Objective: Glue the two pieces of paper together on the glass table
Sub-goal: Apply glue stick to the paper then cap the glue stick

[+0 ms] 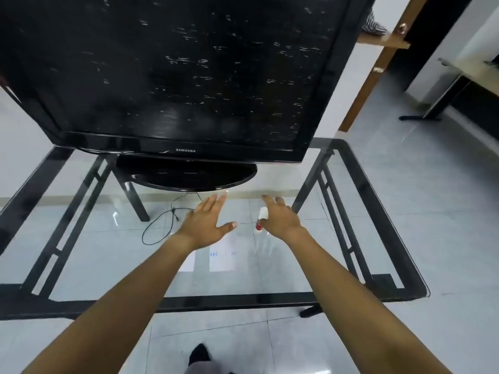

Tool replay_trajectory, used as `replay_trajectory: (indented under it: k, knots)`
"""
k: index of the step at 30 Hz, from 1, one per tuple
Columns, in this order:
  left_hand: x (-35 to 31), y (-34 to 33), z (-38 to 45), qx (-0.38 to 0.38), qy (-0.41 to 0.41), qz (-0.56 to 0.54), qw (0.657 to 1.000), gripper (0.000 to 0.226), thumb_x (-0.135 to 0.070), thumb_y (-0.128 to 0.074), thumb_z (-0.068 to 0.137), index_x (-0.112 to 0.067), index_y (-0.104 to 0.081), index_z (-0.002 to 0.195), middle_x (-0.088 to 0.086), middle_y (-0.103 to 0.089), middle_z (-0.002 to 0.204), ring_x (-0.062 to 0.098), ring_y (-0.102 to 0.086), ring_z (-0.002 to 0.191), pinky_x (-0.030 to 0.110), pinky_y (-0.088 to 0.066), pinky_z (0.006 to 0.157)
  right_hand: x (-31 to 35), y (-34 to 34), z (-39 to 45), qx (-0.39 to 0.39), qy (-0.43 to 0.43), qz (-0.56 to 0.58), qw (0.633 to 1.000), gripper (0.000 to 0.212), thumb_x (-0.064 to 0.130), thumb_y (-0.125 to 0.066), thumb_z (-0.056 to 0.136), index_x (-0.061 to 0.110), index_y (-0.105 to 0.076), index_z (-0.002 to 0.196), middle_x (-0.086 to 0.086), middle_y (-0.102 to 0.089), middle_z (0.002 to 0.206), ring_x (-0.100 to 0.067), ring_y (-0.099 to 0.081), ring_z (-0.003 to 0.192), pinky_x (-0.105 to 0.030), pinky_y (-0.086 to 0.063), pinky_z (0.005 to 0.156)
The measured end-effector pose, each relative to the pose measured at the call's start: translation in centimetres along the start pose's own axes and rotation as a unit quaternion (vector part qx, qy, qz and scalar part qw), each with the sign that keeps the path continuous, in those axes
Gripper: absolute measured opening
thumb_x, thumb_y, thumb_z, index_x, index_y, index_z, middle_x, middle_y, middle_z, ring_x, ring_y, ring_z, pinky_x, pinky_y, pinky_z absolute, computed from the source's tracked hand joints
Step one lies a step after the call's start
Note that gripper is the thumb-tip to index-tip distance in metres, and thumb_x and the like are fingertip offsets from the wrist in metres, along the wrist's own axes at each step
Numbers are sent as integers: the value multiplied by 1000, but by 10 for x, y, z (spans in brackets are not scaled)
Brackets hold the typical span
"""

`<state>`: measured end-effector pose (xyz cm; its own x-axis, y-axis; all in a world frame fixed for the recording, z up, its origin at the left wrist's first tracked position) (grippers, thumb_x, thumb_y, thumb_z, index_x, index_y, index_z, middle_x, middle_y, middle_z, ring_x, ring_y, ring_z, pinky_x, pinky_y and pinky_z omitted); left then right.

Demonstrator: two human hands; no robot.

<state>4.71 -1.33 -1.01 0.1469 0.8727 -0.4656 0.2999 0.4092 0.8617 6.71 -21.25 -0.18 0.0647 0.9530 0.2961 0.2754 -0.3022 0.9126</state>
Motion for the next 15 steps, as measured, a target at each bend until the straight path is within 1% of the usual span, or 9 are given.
replay_trajectory:
  k: [2,5,8,10,11,12,13,14,15]
  knots:
    - [3,-3,1,18,-6,-16,1000,83,-65,-42,89,-28,-6,154,0,-2,165,23,-7,150,53,-20,116,2,-7,8,4,3,14,1000,65,25,-61,87,29,-30,143,-11,-42,139,-36,-52,117,-52,-45,97]
    - [7,-10,4,42,-16,-17,999,80,-63,-44,90,-28,-10,153,0,-2,164,26,-13,149,52,-24,113,2,-22,14,-4,9,15,1000,49,21,-58,89,25,-42,136,-12,-55,127,-33,-60,104,-44,-50,89]
    - [12,-9,13,62,-9,-63,996,78,-60,-47,90,-29,-13,153,0,-4,164,26,-13,149,50,-23,116,3,-27,18,-39,-10,46,998,25,14,-56,90,18,-53,114,-13,-67,100,-33,-64,83,-38,-56,72]
    - [12,-10,17,63,4,-138,988,74,-57,-50,91,-29,-18,152,0,-11,164,23,-14,149,44,-20,119,6,-28,17,-54,-29,110,992,9,16,-59,89,17,-55,97,-6,-66,80,-29,-63,74,-35,-56,65]
    - [12,-10,19,58,17,-176,982,72,-55,-51,91,-28,-22,151,0,-17,162,22,-18,148,40,-21,119,11,-26,15,-61,-34,170,983,7,17,-61,88,17,-55,92,-4,-65,76,-27,-63,72,-33,-55,64]
    - [13,-11,20,57,42,-220,973,70,-55,-52,91,-27,-27,150,-1,-25,159,22,-27,145,38,-26,117,17,-25,13,-63,-36,248,966,7,17,-64,87,16,-57,89,-5,-66,77,-26,-66,72,-31,-55,64]
    - [16,-13,20,66,80,-272,957,67,-56,-53,90,-26,-33,146,0,-35,154,23,-39,138,39,-34,113,24,-25,10,-47,-36,338,939,8,16,-66,87,13,-60,89,-9,-69,82,-26,-69,73,-29,-56,64]
    - [20,-17,17,90,121,-336,930,64,-58,-54,88,-25,-41,141,3,-46,145,25,-53,126,40,-45,105,30,-27,6,-20,-31,421,906,9,15,-68,87,11,-62,91,-12,-71,86,-25,-71,73,-27,-56,64]
    - [22,-21,14,124,150,-408,892,59,-60,-56,86,-22,-49,131,7,-58,131,26,-65,110,40,-55,93,37,-30,2,14,-25,487,873,10,16,-68,88,9,-63,94,-14,-72,88,-25,-73,74,-28,-57,64]
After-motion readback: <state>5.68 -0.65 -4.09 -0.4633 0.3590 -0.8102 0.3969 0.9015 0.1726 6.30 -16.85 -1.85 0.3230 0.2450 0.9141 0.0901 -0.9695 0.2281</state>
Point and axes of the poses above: each hand's wrist, its own z-axis towards the middle knuckle, its own y-axis out of the back of the hand, x = y × z, the point moved 5 cm from there along z, towards the middle knuckle
